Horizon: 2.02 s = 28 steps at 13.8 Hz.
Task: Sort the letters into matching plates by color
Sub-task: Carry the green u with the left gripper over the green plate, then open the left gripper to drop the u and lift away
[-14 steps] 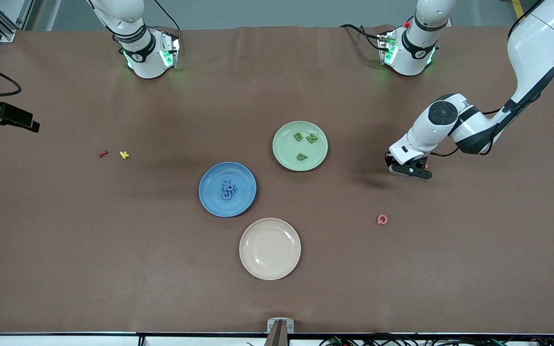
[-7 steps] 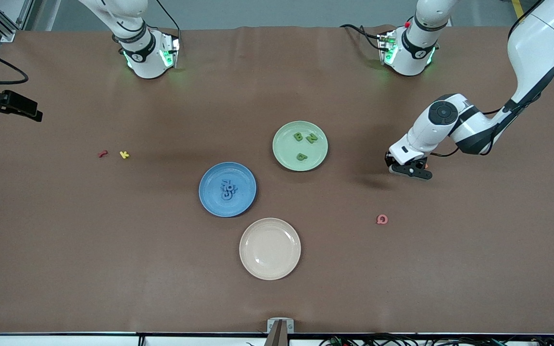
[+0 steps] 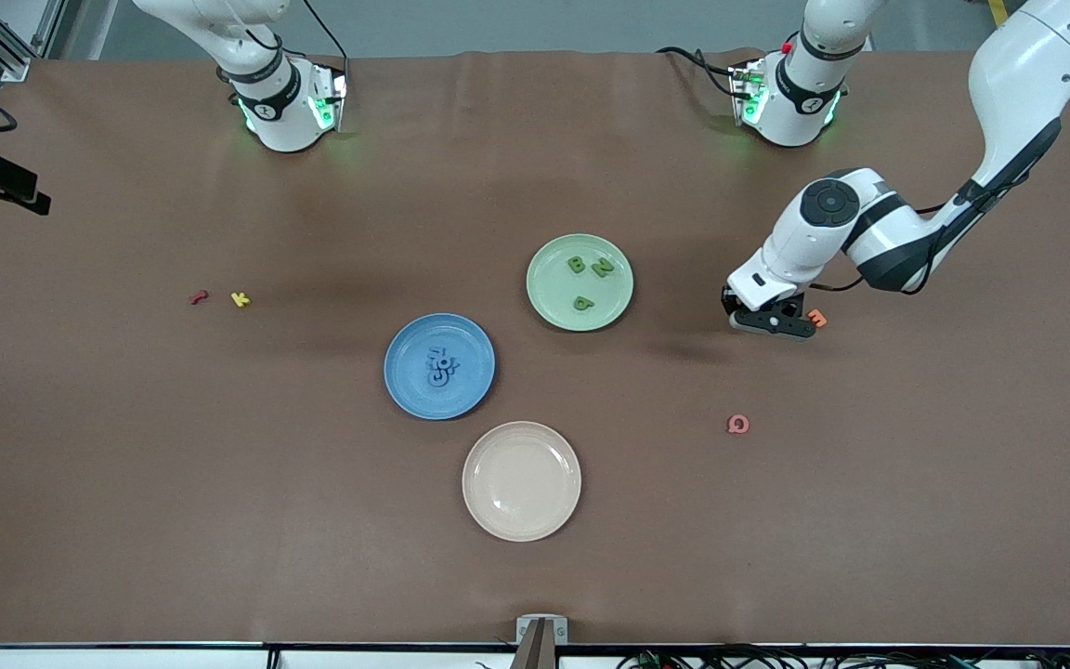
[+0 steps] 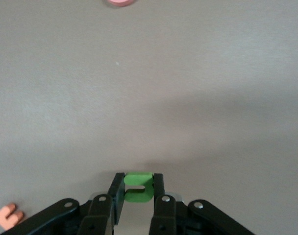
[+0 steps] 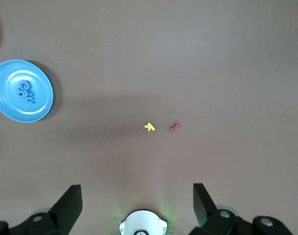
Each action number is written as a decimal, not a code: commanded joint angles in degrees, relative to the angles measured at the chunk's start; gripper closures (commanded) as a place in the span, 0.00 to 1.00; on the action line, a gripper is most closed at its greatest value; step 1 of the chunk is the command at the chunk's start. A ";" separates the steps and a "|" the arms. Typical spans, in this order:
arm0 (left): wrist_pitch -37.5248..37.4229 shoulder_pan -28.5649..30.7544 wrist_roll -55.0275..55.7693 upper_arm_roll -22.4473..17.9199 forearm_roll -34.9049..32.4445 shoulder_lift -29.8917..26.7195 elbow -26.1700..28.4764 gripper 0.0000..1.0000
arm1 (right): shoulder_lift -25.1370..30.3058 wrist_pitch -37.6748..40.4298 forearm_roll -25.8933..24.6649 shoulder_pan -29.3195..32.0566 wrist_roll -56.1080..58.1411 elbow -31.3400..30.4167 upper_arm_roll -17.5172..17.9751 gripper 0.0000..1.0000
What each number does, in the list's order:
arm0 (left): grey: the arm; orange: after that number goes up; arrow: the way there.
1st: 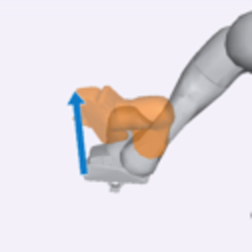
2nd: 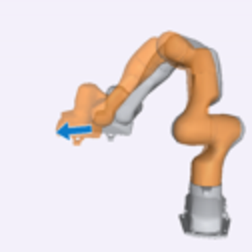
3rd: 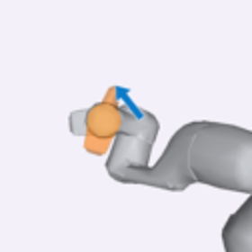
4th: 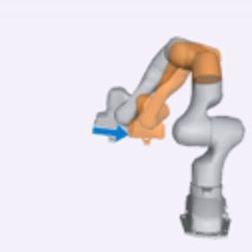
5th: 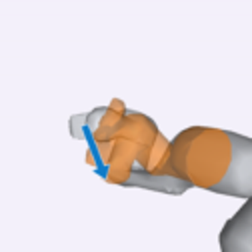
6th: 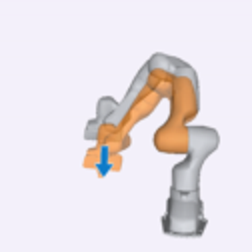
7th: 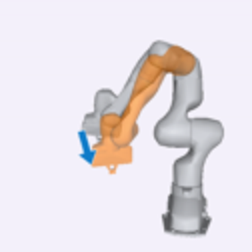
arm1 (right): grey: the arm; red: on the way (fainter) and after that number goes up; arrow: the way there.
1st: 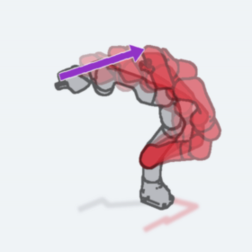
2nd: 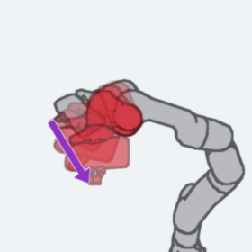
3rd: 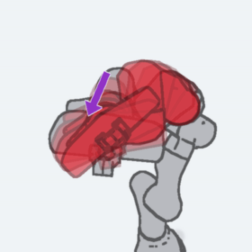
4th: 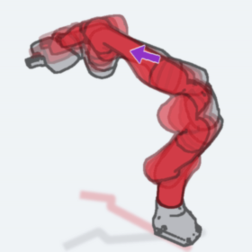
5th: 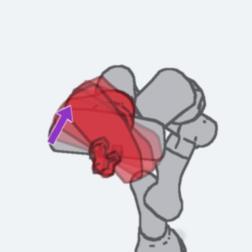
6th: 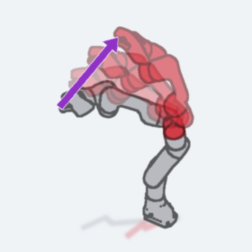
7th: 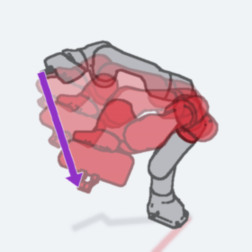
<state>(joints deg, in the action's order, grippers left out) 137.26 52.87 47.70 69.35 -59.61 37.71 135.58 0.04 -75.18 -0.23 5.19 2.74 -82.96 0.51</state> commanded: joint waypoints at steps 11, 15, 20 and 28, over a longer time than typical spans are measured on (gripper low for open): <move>-13.42 -26.11 20.48 2.73 19.61 -0.09 -14.80 0.83 | 9.10 -3.48 1.19 -4.48 0.42 -9.59 -3.23 0.00; -13.33 -43.16 27.17 -9.03 20.68 0.35 -22.27 0.83 | 9.71 -3.22 1.11 -6.15 0.60 -9.59 -5.51 0.00; -12.80 -55.48 28.67 -18.27 24.63 1.66 -28.43 0.83 | 11.81 -3.13 1.11 -5.98 0.86 -11.08 -5.52 0.00; -11.31 -62.35 30.61 -23.11 25.51 4.92 -32.91 0.83 | 13.49 -4.18 1.02 -3.18 1.30 -13.20 -1.40 0.00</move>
<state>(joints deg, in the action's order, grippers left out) 125.90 -6.53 77.24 48.81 -34.88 41.87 105.25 12.46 -78.19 -0.21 0.25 3.78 -94.81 -3.45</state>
